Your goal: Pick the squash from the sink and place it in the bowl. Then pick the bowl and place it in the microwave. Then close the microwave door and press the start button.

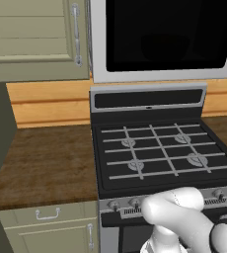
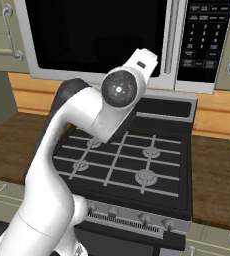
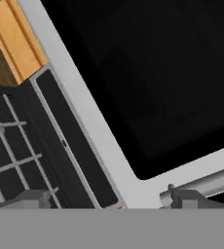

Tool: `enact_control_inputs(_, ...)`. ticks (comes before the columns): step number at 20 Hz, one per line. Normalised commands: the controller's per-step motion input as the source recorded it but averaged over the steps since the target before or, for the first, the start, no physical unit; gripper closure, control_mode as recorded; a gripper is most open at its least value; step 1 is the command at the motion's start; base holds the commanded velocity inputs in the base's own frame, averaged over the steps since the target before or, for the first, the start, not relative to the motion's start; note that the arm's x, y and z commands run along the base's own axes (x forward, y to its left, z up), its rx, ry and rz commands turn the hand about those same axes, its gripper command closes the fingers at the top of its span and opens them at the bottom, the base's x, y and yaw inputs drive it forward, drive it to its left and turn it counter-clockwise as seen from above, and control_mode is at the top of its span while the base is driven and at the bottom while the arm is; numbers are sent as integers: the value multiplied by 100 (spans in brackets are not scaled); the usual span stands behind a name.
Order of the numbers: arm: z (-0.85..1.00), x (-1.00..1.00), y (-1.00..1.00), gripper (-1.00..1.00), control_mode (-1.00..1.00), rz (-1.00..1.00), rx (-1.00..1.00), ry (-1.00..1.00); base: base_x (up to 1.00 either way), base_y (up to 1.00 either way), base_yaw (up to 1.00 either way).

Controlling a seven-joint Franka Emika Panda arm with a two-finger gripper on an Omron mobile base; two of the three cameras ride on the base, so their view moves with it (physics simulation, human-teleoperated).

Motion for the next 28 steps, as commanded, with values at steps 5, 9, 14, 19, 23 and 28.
enact_control_inputs(5,0,4,-57,-100,-100,42,1,0,0,0,0)
enact_control_inputs(9,0,21,-43,-100,-100,36,0,0,0,0,0)
enact_control_inputs(14,0,34,-34,-100,-100,26,0,0,0,0,0)
enact_control_inputs(19,0,40,-32,-100,-100,11,0,0,0,0,0)
enact_control_inputs(23,0,46,-33,-100,-100,5,0,0,0,0,0)
enact_control_inputs(28,-4,32,-33,-100,-100,4,0,0,0,0,0)
